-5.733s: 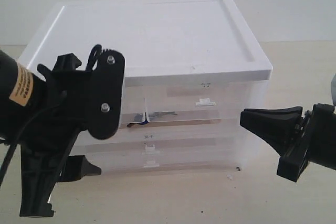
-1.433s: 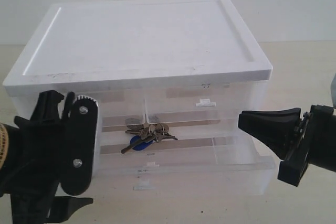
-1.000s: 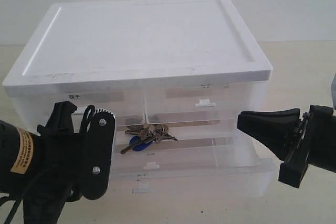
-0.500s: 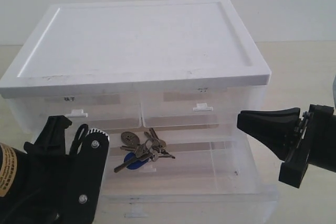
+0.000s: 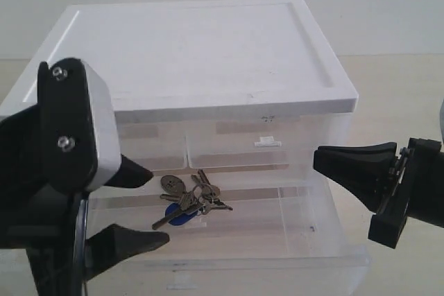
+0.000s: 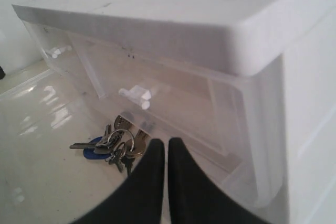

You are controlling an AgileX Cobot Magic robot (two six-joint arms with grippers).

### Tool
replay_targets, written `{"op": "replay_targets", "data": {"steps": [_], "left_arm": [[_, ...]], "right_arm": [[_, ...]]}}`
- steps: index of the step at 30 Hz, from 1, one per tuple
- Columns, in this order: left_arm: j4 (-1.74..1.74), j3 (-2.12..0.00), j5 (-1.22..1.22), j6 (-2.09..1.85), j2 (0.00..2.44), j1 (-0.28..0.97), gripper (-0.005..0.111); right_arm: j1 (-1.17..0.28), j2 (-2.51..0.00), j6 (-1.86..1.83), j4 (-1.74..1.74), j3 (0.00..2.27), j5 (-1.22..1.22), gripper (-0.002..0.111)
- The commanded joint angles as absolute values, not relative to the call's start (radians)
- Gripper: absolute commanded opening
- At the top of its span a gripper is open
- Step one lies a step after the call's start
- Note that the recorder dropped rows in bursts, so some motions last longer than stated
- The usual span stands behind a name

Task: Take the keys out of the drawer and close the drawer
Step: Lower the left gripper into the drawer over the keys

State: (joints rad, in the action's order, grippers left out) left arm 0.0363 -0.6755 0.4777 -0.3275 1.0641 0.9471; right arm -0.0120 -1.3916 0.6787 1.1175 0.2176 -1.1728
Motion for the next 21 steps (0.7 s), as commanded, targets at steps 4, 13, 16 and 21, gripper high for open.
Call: {"op": "replay_targets", "data": {"steps": [4, 13, 16, 21], "left_arm": [[0.045, -0.775, 0.470, -0.238, 1.242, 0.953, 0.059], [0.284, -0.795, 0.389, -0.030, 1.439, 0.953, 0.059], [0.416, -0.795, 0.376, 0.128, 1.466, 0.953, 0.059], [0.449, -0.795, 0.362, 0.180, 1.516, 0.953, 0.059]], "right_arm": [[-0.009, -1.393, 0.672, 1.121, 0.220, -1.181, 0.000], [-0.009, -1.393, 0.672, 1.122, 0.220, -1.200, 0.000], [-0.009, -1.393, 0.672, 1.122, 0.220, -1.200, 0.000], [-0.009, -1.393, 0.681, 1.135, 0.220, -1.200, 0.000]]}}
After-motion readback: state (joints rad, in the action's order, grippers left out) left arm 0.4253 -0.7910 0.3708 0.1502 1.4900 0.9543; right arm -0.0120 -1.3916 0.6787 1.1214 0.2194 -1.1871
